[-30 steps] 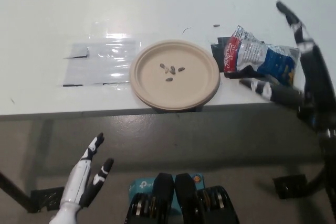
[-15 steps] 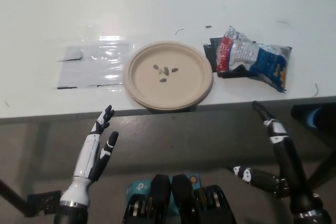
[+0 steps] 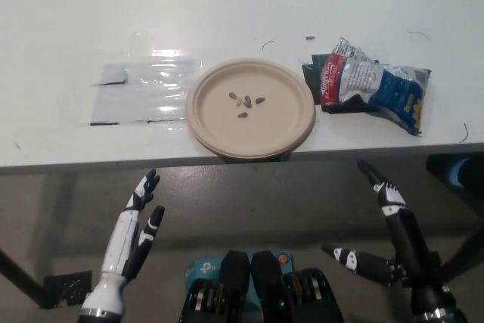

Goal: The robot picks up a small bag of sunflower seeds on the right hand side and take it to the empty plate on the left hand side then pours some sunflower seeds on to the plate.

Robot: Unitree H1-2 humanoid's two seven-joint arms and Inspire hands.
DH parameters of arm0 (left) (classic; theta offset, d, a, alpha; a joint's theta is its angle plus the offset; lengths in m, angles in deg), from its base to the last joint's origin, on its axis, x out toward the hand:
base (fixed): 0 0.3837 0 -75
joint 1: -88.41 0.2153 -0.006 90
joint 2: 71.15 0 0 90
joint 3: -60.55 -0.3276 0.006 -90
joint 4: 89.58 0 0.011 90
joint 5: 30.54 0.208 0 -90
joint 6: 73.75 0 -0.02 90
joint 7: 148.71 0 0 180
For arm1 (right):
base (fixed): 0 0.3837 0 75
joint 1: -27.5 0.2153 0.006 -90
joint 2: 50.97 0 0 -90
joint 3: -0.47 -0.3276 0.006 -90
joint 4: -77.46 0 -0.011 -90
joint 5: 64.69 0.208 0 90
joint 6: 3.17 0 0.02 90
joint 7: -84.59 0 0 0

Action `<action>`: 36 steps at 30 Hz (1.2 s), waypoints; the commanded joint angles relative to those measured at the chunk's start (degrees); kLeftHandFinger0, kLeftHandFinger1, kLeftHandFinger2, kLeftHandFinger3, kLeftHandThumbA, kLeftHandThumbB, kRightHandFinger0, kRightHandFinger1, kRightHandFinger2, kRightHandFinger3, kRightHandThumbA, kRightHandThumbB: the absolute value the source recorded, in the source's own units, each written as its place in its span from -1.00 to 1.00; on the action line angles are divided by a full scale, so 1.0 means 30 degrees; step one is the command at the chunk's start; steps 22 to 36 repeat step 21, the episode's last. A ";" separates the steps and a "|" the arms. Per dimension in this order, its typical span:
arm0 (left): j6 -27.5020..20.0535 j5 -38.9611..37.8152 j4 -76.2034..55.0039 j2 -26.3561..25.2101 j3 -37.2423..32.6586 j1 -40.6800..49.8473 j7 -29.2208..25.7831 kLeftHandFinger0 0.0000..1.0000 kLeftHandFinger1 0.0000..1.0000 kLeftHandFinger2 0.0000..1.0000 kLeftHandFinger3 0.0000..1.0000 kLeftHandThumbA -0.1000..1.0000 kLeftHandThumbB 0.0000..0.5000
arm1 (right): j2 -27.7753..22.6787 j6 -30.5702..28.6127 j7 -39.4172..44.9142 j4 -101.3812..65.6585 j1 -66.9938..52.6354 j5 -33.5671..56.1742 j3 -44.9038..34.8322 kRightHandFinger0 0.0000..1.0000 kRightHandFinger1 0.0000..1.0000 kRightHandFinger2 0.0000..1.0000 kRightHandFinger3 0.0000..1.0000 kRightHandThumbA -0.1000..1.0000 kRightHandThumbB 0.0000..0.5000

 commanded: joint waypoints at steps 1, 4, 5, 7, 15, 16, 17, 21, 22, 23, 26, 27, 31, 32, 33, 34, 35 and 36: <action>-0.0762 -0.0045 -0.0740 -0.0107 -0.0097 0.0507 0.0099 1.00 1.00 1.00 1.00 1.00 0.89 | -0.0260 -0.0851 -0.0836 -0.0214 -0.0242 0.0353 0.0241 1.00 1.00 1.00 1.00 1.00 0.50; -0.0892 -0.0039 -0.0863 -0.0060 -0.0205 0.1187 0.0102 1.00 1.00 1.00 1.00 1.00 0.87 | -0.0224 -0.0851 -0.0729 -0.0468 -0.0971 0.0257 0.0245 1.00 1.00 1.00 1.00 1.00 0.48; -0.0928 -0.0001 -0.0873 -0.0062 -0.0226 0.1339 0.0074 1.00 1.00 1.00 1.00 1.00 0.87 | -0.0249 -0.0851 -0.0696 -0.0531 -0.1108 0.0230 0.0296 1.00 1.00 1.00 1.00 1.00 0.47; -0.0949 0.0038 -0.0859 -0.0109 -0.0236 0.1455 0.0055 1.00 1.00 1.00 1.00 1.00 0.80 | -0.0292 -0.0851 -0.0674 -0.0446 -0.1129 0.0378 0.0440 1.00 1.00 1.00 1.00 1.00 0.46; -0.0947 0.0182 -0.0750 -0.0182 -0.0230 0.1512 -0.0009 1.00 1.00 1.00 1.00 1.00 0.74 | -0.0280 -0.0851 -0.0436 -0.0119 -0.1122 0.0330 0.0505 1.00 1.00 1.00 1.00 1.00 0.38; -0.0847 0.0052 -0.0782 -0.0151 -0.0217 0.1528 0.0055 1.00 1.00 1.00 1.00 1.00 0.75 | -0.0298 -0.0851 -0.0457 -0.0108 -0.1109 0.0332 0.0525 1.00 1.00 1.00 1.00 1.00 0.38; -0.0828 0.0117 -0.0799 -0.0168 -0.0219 0.1506 0.0038 1.00 1.00 1.00 1.00 1.00 0.74 | -0.0325 -0.0851 -0.0573 -0.0001 -0.1038 0.0333 0.0603 1.00 1.00 1.00 1.00 1.00 0.37; -0.0768 0.0187 -0.0849 -0.0213 -0.0234 0.1415 0.0067 1.00 1.00 1.00 1.00 1.00 0.74 | -0.0211 -0.0851 -0.0383 0.0082 -0.0984 0.0293 0.0429 1.00 1.00 1.00 1.00 1.00 0.38; -0.0768 0.0187 -0.0849 -0.0213 -0.0234 0.1415 0.0067 1.00 1.00 1.00 1.00 1.00 0.74 | -0.0211 -0.0851 -0.0383 0.0082 -0.0984 0.0293 0.0429 1.00 1.00 1.00 1.00 1.00 0.38; -0.0768 0.0187 -0.0849 -0.0213 -0.0234 0.1415 0.0067 1.00 1.00 1.00 1.00 1.00 0.74 | -0.0211 -0.0851 -0.0383 0.0082 -0.0984 0.0293 0.0429 1.00 1.00 1.00 1.00 1.00 0.38; -0.0768 0.0187 -0.0849 -0.0213 -0.0234 0.1415 0.0067 1.00 1.00 1.00 1.00 1.00 0.74 | -0.0211 -0.0851 -0.0383 0.0082 -0.0984 0.0293 0.0429 1.00 1.00 1.00 1.00 1.00 0.38; -0.0768 0.0187 -0.0849 -0.0213 -0.0234 0.1415 0.0067 1.00 1.00 1.00 1.00 1.00 0.74 | -0.0211 -0.0851 -0.0383 0.0082 -0.0984 0.0293 0.0429 1.00 1.00 1.00 1.00 1.00 0.38; -0.0768 0.0187 -0.0849 -0.0213 -0.0234 0.1415 0.0067 1.00 1.00 1.00 1.00 1.00 0.74 | -0.0211 -0.0851 -0.0383 0.0082 -0.0984 0.0293 0.0429 1.00 1.00 1.00 1.00 1.00 0.38; -0.0768 0.0187 -0.0849 -0.0213 -0.0234 0.1415 0.0067 1.00 1.00 1.00 1.00 1.00 0.74 | -0.0211 -0.0851 -0.0383 0.0082 -0.0984 0.0293 0.0429 1.00 1.00 1.00 1.00 1.00 0.38; -0.0768 0.0187 -0.0849 -0.0213 -0.0234 0.1415 0.0067 1.00 1.00 1.00 1.00 1.00 0.74 | -0.0211 -0.0851 -0.0383 0.0082 -0.0984 0.0293 0.0429 1.00 1.00 1.00 1.00 1.00 0.38; -0.0768 0.0187 -0.0849 -0.0213 -0.0234 0.1415 0.0067 1.00 1.00 1.00 1.00 1.00 0.74 | -0.0211 -0.0851 -0.0383 0.0082 -0.0984 0.0293 0.0429 1.00 1.00 1.00 1.00 1.00 0.38; -0.0768 0.0187 -0.0849 -0.0213 -0.0234 0.1415 0.0067 1.00 1.00 1.00 1.00 1.00 0.74 | -0.0211 -0.0851 -0.0383 0.0082 -0.0984 0.0293 0.0429 1.00 1.00 1.00 1.00 1.00 0.38; -0.0768 0.0187 -0.0849 -0.0213 -0.0234 0.1415 0.0067 1.00 1.00 1.00 1.00 1.00 0.74 | -0.0211 -0.0851 -0.0383 0.0082 -0.0984 0.0293 0.0429 1.00 1.00 1.00 1.00 1.00 0.38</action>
